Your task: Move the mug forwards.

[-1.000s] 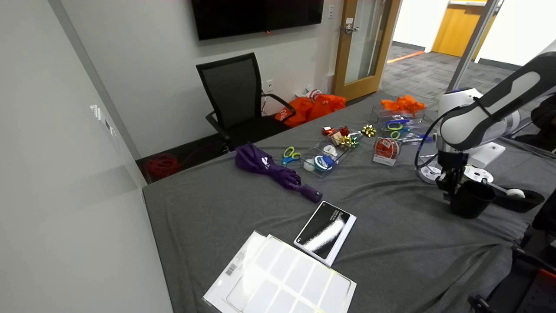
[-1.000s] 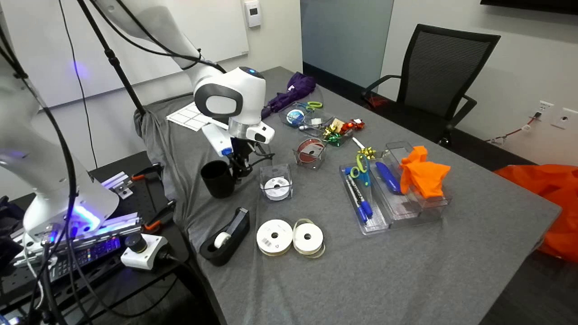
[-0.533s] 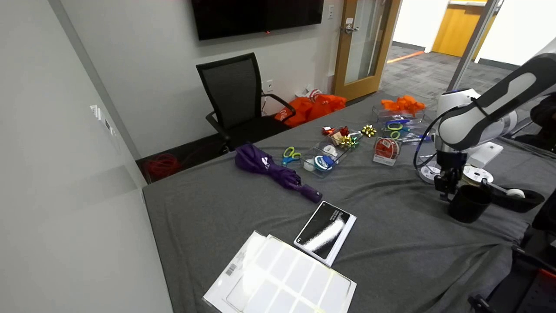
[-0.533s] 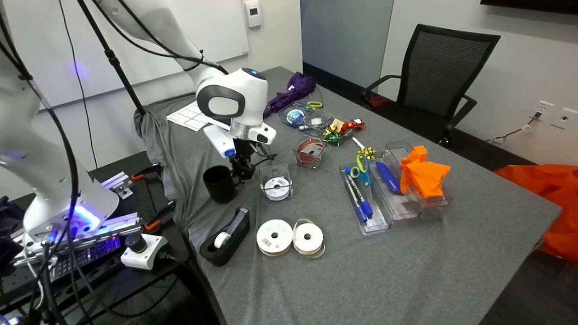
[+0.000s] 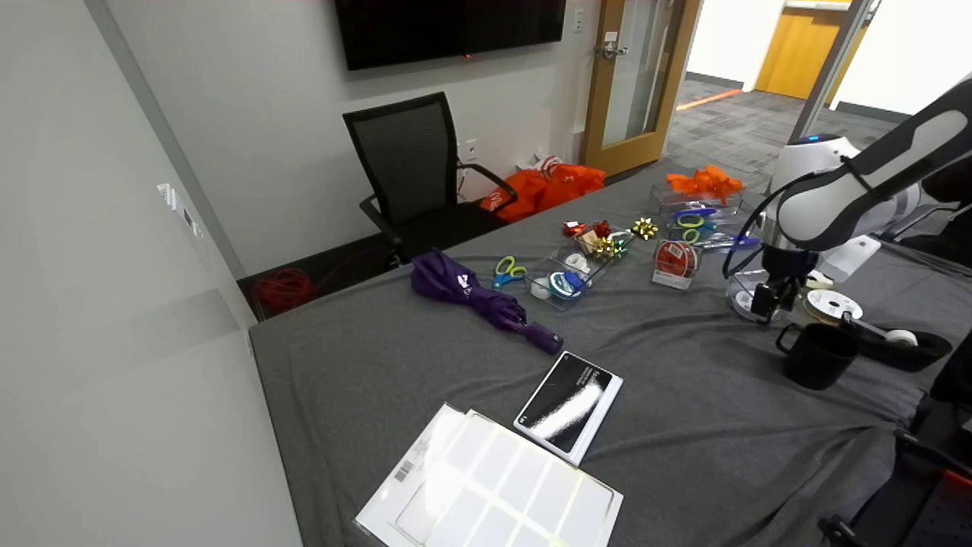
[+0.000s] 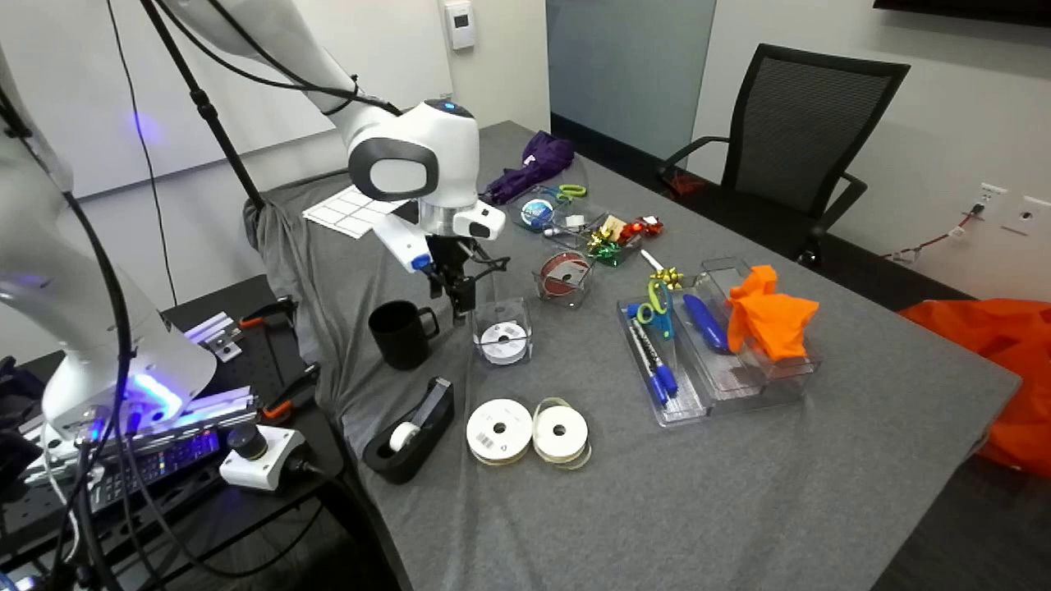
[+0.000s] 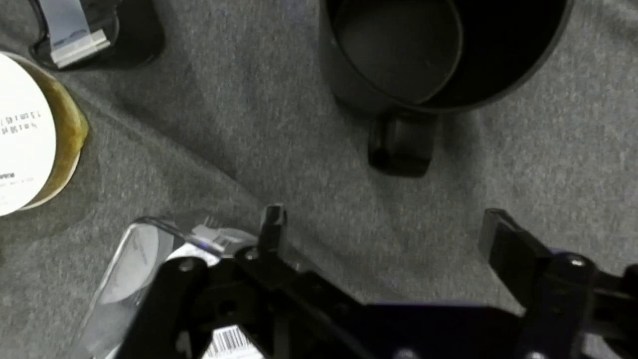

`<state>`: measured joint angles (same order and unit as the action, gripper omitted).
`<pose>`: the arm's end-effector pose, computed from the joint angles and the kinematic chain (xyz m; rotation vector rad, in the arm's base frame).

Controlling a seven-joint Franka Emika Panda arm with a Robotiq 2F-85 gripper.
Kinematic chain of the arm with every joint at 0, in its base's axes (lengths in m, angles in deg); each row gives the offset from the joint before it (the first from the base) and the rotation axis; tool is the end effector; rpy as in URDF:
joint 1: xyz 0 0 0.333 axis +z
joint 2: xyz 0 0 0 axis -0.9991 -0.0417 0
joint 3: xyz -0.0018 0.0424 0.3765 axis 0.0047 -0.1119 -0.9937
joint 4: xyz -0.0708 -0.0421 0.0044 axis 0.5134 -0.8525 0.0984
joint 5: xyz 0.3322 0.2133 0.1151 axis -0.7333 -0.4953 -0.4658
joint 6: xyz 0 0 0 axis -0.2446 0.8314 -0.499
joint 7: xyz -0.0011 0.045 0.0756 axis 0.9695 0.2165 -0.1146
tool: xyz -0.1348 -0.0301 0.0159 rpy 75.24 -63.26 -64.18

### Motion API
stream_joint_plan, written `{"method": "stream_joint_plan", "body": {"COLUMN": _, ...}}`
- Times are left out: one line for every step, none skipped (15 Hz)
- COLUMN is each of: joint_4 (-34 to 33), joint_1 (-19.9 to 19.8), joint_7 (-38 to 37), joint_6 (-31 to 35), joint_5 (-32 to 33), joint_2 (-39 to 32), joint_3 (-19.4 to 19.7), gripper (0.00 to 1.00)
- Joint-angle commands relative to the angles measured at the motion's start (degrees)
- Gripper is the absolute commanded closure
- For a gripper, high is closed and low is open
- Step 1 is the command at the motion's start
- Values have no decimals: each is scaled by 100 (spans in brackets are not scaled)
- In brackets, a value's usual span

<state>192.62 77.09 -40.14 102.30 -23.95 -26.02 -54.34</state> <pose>0.4953 -0.1612 0.1884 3.1032 0.0516 -0.3140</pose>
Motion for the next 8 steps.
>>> {"method": "stream_joint_plan", "body": {"joint_4": 660, "joint_1": 28, "joint_7": -25, "joint_6": 691, "joint_5": 88, "joint_2": 673, "joint_3": -26, "gripper": 0}}
{"method": "stream_joint_plan", "body": {"joint_4": 774, "joint_1": 64, "joint_7": -93, "joint_6": 780, "joint_5": 125, "joint_2": 805, "joint_3": 1, "gripper": 0}}
{"method": "stream_joint_plan", "body": {"joint_4": 887, "joint_1": 92, "joint_7": -135, "joint_6": 846, "joint_5": 172, "joint_2": 943, "joint_3": 25, "gripper": 0}}
{"method": "stream_joint_plan", "body": {"joint_4": 973, "joint_1": 111, "joint_7": -167, "joint_6": 865, "joint_5": 217, "joint_2": 1061, "joint_3": 40, "gripper": 0}}
{"method": "stream_joint_plan", "body": {"joint_4": 1059, "joint_1": 121, "joint_7": -213, "joint_6": 882, "joint_5": 269, "joint_2": 1182, "joint_3": 55, "gripper": 0}}
{"method": "stream_joint_plan", "body": {"joint_4": 1129, "joint_1": 125, "joint_7": -240, "joint_6": 869, "joint_5": 314, "joint_2": 1293, "joint_3": 60, "gripper": 0}}
{"method": "stream_joint_plan", "body": {"joint_4": 1199, "joint_1": 120, "joint_7": -241, "joint_6": 833, "joint_5": 307, "joint_2": 1422, "joint_3": 48, "gripper": 0}}
{"method": "stream_joint_plan", "body": {"joint_4": 1248, "joint_1": 120, "joint_7": -243, "joint_6": 765, "joint_5": 283, "joint_2": 1538, "joint_3": 36, "gripper": 0}}
